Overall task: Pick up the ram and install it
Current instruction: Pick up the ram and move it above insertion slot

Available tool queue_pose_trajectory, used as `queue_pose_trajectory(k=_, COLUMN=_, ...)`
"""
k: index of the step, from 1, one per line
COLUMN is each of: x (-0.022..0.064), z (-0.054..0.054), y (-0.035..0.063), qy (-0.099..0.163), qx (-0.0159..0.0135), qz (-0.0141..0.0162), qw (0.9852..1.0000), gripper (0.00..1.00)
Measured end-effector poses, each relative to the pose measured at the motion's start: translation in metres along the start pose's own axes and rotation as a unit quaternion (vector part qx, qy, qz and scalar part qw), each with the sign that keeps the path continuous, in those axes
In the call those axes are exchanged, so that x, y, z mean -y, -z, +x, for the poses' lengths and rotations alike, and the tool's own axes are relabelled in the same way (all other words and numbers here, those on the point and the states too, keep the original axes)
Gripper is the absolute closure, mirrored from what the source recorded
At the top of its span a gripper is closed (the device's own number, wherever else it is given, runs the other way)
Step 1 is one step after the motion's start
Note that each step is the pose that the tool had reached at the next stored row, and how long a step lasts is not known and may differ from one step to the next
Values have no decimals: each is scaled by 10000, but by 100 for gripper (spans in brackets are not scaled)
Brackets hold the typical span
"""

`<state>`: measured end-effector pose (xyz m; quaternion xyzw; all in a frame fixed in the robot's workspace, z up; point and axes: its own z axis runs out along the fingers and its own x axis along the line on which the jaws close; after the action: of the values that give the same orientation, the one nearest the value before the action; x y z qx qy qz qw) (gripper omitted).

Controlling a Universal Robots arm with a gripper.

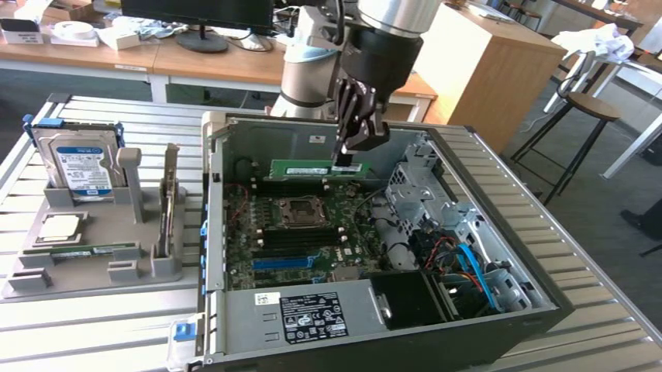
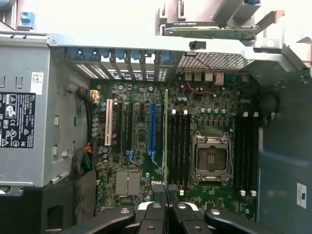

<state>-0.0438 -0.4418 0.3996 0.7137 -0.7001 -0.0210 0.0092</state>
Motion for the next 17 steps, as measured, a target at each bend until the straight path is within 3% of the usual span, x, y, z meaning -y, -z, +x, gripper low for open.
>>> queue_pose_trajectory(k=17, x=8, z=3, y=-179, qy=-32, qx=2, qz=1, qw=10000, gripper=89)
